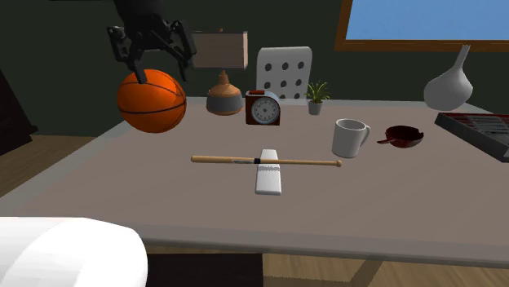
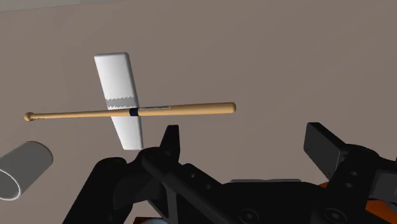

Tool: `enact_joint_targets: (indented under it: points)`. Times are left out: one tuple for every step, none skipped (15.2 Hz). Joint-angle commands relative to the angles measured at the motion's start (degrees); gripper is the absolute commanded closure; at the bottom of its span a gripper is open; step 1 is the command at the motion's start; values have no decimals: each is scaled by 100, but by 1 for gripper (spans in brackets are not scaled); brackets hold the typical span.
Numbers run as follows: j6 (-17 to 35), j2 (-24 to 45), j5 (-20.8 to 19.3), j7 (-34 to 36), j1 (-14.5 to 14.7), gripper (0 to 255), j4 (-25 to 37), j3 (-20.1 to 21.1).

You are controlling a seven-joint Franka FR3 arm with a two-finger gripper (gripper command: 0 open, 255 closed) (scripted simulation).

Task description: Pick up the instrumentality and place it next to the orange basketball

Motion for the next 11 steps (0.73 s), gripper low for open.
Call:
enact_joint_targets:
  points:
    - [0,0,0,0,0,0,0,0]
    - [130,42,-48,-109,-31,0,-95,-114]
    - [262,92,-95,-217,-61,0,-183,-228]
    - [395,150,-142,-325,-92,0,-265,-343]
    - [530,217,-188,-433,-122,0,-339,-460]
    - [667,294,-232,-543,-153,0,-406,-575]
    - [805,379,-275,-652,-183,0,-466,-692]
    - [944,473,-316,-762,-213,0,-519,-809]
    - [1085,576,-353,-874,-241,0,-564,-926]
    - [1227,687,-387,-986,-269,0,-602,-1043]
    - [1369,808,-417,-1099,-294,0,-632,-1161]
